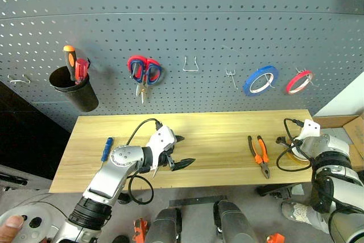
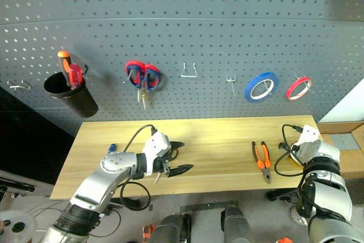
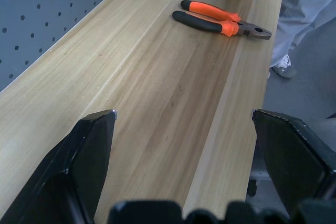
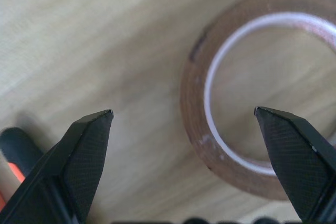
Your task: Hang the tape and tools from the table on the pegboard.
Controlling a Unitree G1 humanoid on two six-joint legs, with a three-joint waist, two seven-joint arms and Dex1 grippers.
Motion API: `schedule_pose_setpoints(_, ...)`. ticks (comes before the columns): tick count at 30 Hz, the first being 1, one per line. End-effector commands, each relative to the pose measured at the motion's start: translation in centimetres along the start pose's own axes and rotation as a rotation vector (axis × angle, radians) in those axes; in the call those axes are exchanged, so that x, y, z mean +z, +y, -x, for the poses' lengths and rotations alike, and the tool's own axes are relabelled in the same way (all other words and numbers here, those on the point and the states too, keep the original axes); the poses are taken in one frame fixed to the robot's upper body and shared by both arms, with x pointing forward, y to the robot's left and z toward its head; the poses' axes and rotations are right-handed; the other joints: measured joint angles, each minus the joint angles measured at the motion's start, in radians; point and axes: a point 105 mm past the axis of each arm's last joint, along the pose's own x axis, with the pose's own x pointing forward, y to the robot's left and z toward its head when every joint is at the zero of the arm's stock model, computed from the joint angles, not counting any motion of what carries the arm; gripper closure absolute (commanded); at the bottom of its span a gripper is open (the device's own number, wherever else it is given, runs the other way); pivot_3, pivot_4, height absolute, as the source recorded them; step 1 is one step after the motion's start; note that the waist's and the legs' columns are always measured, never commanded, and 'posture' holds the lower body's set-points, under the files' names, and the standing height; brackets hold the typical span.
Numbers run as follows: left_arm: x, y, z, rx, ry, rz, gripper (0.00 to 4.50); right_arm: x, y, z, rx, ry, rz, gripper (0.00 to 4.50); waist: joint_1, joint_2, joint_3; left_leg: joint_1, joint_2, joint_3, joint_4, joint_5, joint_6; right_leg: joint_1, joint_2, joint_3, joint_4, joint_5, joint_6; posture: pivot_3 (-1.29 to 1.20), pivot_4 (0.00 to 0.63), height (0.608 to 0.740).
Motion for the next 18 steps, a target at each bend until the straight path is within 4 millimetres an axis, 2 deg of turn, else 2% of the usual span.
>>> schedule_pose_setpoints(1,1.3,0.4,0.6,0.027,-0.028,-0.052,0.03,1.1,0.6,0.3,0.03,-0.03,-0.031,0.19,0.0,0.0,0.0,0.0,0.0,0.0,0.0,0.0,0.0,0.0,0.0,0.0,0.0,0.0,0.0,-0.1,0.257,0.74)
schedule_pose_setpoints(5,1.5,0.6,0.9,0.035,-0.029,-0.058,0.0,0.7,0.5,0.2,0.003,-0.014,0.004,1.17,-0.003,0.0,0.0,-0.001,0.0,0.0,0.0,0.0,0.0,0.0,0.0,-0.001,-0.001,0.0,0.0,-0.1,0.259,0.74)
schedule_pose_setpoints(9,2.2,0.7,1.0,0.037,-0.041,-0.073,0.0,0.3,0.3,0.1,-0.046,0.005,0.078,2.6,-0.008,-0.001,0.001,-0.003,0.0,0.0,0.0,0.0,0.0,-0.003,0.0,-0.001,0.0,0.0,0.0,-0.09,0.263,0.74)
schedule_pose_setpoints(14,4.3,0.9,1.1,0.034,-0.109,-0.077,0.0,1.4,-0.3,0.9,-0.122,-0.066,0.216,4.27,-0.013,-0.001,0.001,-0.008,0.0,0.0,0.001,0.0,0.0,-0.008,0.0,0.0,0.001,0.0,0.0,-0.1,0.263,0.74)
schedule_pose_setpoints(16,5.3,1.3,1.2,0.056,-0.157,-0.087,0.0,2.7,0.3,2.1,-0.1,-0.152,0.263,4.4,-0.01,0.0,0.001,-0.009,0.0,-0.001,0.001,0.0,0.0,-0.008,0.0,0.0,0.001,0.0,0.0,-0.12,0.266,0.74)
schedule_pose_setpoints(18,6.9,1.6,1.6,0.074,-0.25,-0.073,0.0,4.4,1.5,4.7,-0.031,-0.32,0.354,4.4,-0.008,0.001,0.002,-0.011,-0.001,-0.002,0.001,0.0,0.0,-0.009,0.0,0.0,0.0,0.0,0.001,-0.13,0.264,0.74)
